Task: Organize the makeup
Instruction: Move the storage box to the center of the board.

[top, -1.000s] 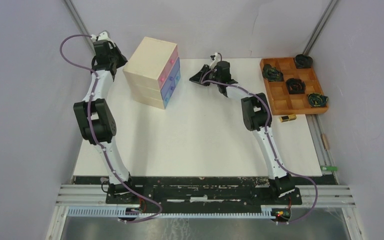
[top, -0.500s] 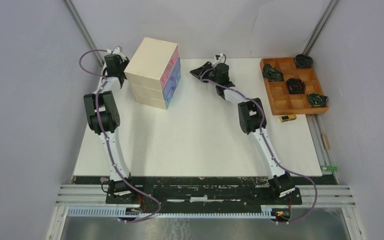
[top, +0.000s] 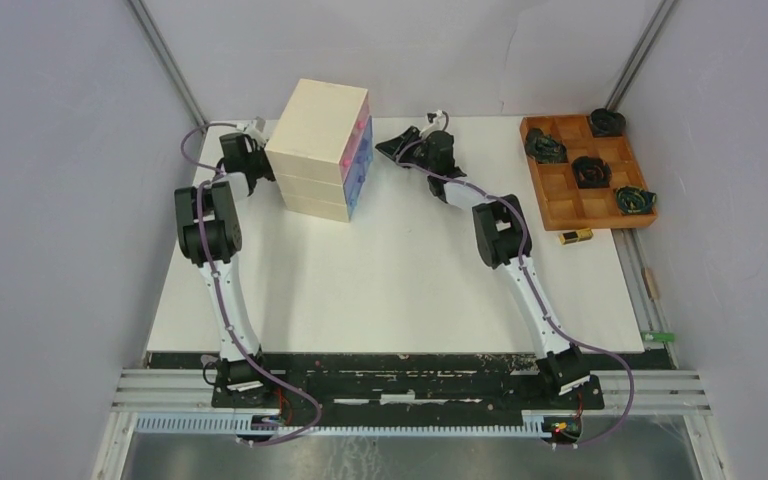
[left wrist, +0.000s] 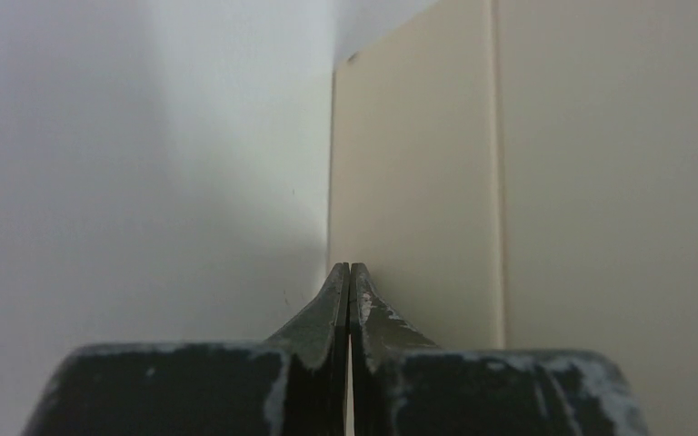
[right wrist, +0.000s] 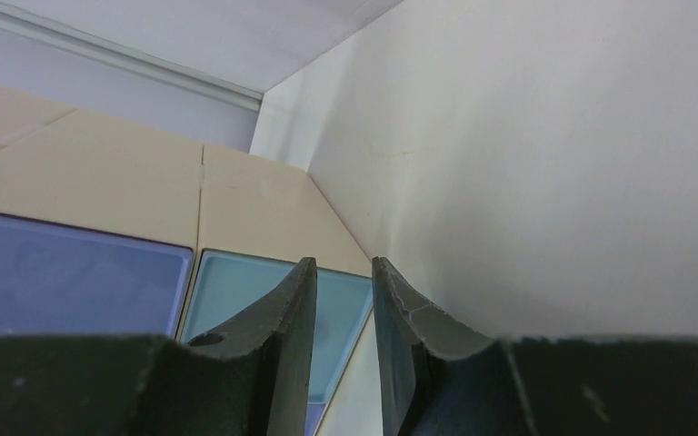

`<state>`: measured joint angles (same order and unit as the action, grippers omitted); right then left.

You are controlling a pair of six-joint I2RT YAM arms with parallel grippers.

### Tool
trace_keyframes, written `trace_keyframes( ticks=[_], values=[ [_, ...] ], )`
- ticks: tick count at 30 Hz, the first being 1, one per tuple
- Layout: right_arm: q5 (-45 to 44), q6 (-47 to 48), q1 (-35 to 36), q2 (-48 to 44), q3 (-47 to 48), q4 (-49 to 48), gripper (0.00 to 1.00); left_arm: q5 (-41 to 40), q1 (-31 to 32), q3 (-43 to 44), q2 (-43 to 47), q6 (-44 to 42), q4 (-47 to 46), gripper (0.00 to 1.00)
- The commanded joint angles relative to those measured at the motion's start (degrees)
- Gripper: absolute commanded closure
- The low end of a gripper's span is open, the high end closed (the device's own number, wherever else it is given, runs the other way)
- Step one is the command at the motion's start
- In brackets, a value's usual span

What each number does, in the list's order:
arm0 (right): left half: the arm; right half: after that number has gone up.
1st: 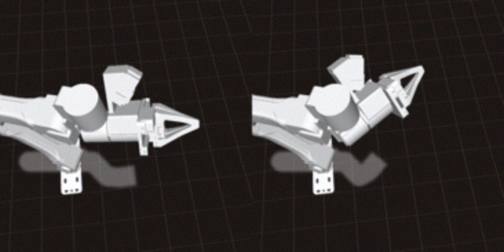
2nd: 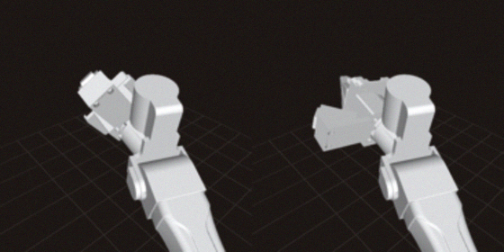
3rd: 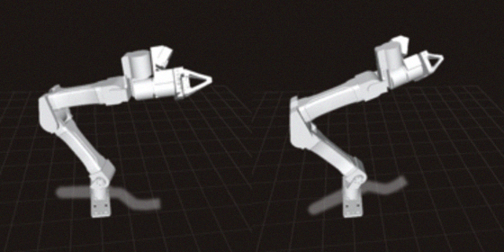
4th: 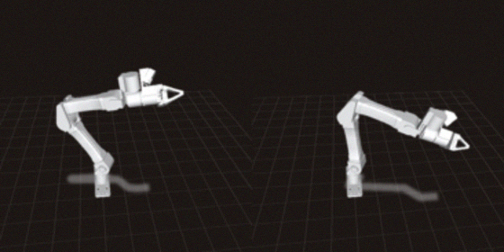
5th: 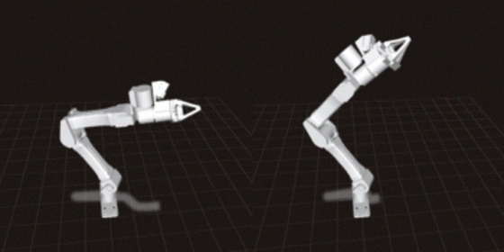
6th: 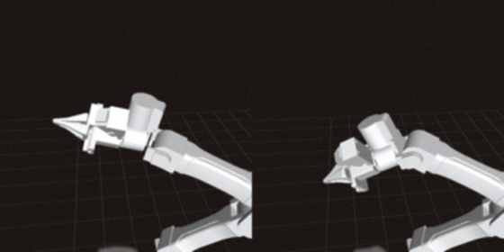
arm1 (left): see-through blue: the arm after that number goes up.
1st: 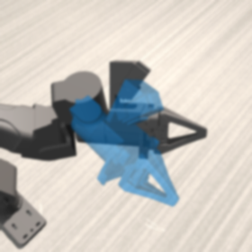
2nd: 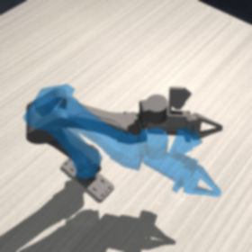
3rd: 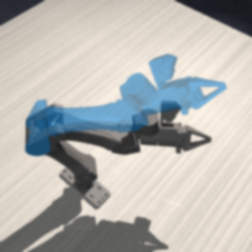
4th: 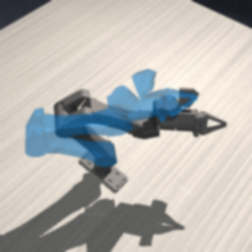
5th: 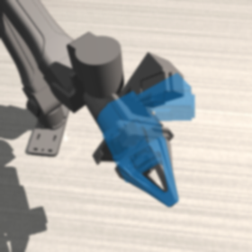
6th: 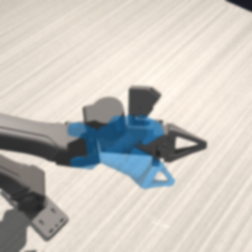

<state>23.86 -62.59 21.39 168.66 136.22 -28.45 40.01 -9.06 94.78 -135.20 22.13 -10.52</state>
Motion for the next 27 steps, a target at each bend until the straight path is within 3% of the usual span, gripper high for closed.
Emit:
trace_keyframes(
  ticks=[1, 8, 13, 15, 22, 23, 25, 27],
  values=[
    [1.1, 2.7, 0.1, -4.8, -4.3, -0.2, 0.66, 7.5, 2.8, -4.6, 1.6, 2.3, -2.8, 0.97],
    [-2.2, 3.4, -0.6, -3.3, -0.5, 2.8, 0.66, 9.7, 4.0, -7.5, 1.6, 0.5, -1.8, 0.97],
    [-12.5, 5.4, -0.6, -13.0, -18.3, -5.1, 0.68, 9.7, 5.2, -4.5, 1.5, -4.6, 5.4, 0.97],
    [-14.6, 7.8, -0.7, -14.5, -19.6, -3.5, 0.67, 9.9, 5.2, -4.2, 1.3, -4.7, 5.8, 0.97],
    [-12.4, 4.3, -0.7, -1.9, 4.8, 7.9, 0.68, 10.2, 5.4, -5.7, 1.6, -4.4, 6.0, 0.97],
    [-14.2, 3.5, -0.8, -2.3, 4.2, 7.9, 0.69, 10.4, 5.5, -5.8, 1.6, -4.5, 6.0, 0.97],
    [-20.0, 3.5, -0.6, -7.3, -8.5, 3.2, 0.69, 10.8, 5.6, -5.5, 1.6, -4.4, 6.1, 0.97],
    [-24.2, 5.7, -0.4, -11.6, -14.8, 0.8, 0.66, 11.3, 5.6, -4.2, 0.7, -4.8, 7.3, 0.97]
  ],
)
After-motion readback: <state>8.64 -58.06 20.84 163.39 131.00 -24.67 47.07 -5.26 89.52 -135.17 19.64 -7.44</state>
